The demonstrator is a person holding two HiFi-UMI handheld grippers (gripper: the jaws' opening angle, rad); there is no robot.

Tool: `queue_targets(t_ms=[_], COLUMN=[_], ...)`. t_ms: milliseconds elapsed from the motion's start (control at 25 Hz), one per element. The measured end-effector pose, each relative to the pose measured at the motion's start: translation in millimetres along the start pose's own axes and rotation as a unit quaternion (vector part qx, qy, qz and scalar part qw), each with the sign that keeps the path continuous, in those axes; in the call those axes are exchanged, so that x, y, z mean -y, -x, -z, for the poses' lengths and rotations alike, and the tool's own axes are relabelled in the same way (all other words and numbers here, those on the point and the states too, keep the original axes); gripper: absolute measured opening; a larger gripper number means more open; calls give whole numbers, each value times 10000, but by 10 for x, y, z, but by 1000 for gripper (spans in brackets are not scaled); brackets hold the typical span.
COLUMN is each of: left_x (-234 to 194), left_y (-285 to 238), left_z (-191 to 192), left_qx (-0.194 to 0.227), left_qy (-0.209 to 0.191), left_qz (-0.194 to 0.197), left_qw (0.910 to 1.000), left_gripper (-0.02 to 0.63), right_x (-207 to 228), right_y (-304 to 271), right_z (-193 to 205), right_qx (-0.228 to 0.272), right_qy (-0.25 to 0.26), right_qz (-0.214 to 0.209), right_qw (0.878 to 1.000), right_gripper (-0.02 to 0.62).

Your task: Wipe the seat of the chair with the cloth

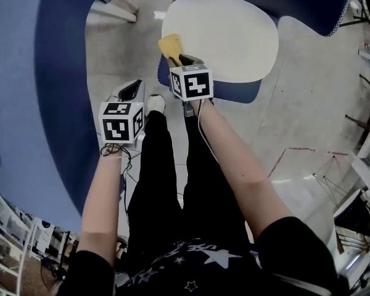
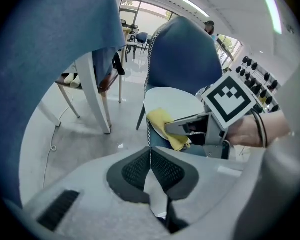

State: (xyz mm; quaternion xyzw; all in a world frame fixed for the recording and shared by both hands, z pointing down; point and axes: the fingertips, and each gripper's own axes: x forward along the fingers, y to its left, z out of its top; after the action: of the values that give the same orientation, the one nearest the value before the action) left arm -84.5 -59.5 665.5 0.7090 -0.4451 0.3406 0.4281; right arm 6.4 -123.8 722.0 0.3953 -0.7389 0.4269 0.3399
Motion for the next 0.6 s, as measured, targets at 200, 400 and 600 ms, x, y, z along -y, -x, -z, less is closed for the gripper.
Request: queue_targets(t_ms=[200,400,600], left_x=[-33,49,274], left_y=[20,-45,-169], left_z=[75,-7,-167], left_qx=[-61,-148,-256], left_qy=[-105,-274,-597], left_qz=[55,116,226], left_qw=[9999,9994,9976], left_gripper=[21,21,21], right_x=[6,107,417], right_y=[-1,98,322], right_z=[18,57,234], right_qx=[52,156,176], right_qy=[51,22,-305], right_qz=[-54,-101,71], right_qw=[10000,9998,9994], right_gripper=[100,98,100])
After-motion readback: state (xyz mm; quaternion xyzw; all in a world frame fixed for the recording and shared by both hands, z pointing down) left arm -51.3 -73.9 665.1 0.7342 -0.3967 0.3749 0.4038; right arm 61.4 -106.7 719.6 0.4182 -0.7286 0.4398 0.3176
